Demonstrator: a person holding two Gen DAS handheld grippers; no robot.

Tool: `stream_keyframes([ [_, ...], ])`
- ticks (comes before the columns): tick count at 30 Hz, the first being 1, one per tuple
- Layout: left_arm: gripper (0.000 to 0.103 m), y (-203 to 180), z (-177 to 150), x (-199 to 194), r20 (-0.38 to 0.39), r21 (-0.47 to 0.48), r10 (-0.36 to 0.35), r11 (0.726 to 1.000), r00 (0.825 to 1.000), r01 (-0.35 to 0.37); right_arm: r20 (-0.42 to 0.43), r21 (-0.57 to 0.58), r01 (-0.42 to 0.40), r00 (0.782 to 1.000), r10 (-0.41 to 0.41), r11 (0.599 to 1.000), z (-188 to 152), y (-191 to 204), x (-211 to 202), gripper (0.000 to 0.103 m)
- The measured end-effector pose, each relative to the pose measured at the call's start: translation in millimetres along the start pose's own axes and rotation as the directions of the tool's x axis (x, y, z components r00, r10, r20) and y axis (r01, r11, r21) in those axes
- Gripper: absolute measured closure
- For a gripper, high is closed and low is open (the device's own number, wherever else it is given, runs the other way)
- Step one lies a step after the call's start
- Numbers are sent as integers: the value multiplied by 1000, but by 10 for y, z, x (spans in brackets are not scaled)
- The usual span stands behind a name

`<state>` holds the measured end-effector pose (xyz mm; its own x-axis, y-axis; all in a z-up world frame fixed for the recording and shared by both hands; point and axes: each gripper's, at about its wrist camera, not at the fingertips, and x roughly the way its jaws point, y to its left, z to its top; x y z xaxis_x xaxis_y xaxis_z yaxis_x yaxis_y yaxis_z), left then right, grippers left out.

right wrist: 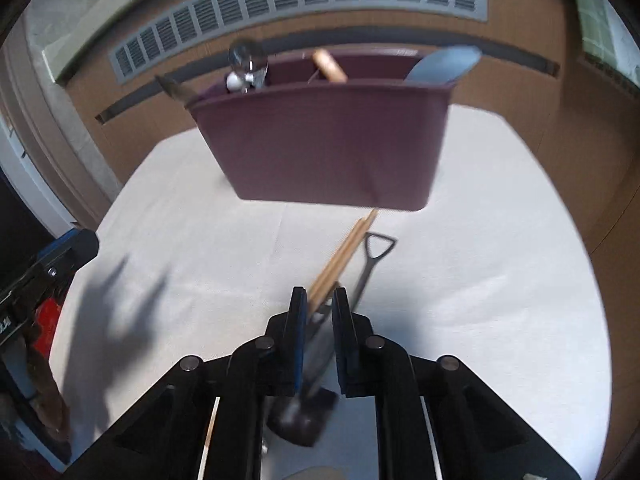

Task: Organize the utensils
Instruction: 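Move the right tool to the silver shovel-shaped utensil while the left tool approaches a wooden chopstick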

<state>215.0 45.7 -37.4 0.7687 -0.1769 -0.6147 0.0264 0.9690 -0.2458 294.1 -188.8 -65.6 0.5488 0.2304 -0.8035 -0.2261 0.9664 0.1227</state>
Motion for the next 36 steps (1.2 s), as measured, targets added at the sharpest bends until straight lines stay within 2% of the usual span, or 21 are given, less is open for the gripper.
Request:
stream_keyframes([
  [7,28,121,-60,121,-44,-33,-12,999,999,10,-49,25,42,998,-41,999,6,5,225,92],
  [11,28,104,-92,156,-69,-28,-23,999,997,21,-48,10,114,992,-114,993,38,9,242,93],
  [15,28,109,-93,150,-75,-35,-28,999,997,25,-51,-1,103,993,-103,995,-16,-19,181,93],
  [20,28,26,-91,185,-110,-41,-83,996,990,79,-60,-25,104,993,-106,994,-159,-154,58,98],
  [24,28,-129,-114,234,-139,-18,-113,994,984,112,3,-28,106,994,-106,994,-243,-268,-174,101],
  [27,23,-296,-144,301,-186,30,-130,990,974,138,53,-10,93,994,-92,996,-260,-368,-378,101],
  [31,23,-520,-216,398,-250,81,-157,980,955,182,66,2,119,991,-119,993,-249,-519,-448,98],
  [33,23,-615,-246,428,-270,99,-160,976,950,193,52,13,109,993,-109,994,-293,-578,-443,96],
  [36,23,-697,-233,416,-253,120,-143,977,957,178,24,53,34,999,-35,998,-361,-601,-373,96],
])
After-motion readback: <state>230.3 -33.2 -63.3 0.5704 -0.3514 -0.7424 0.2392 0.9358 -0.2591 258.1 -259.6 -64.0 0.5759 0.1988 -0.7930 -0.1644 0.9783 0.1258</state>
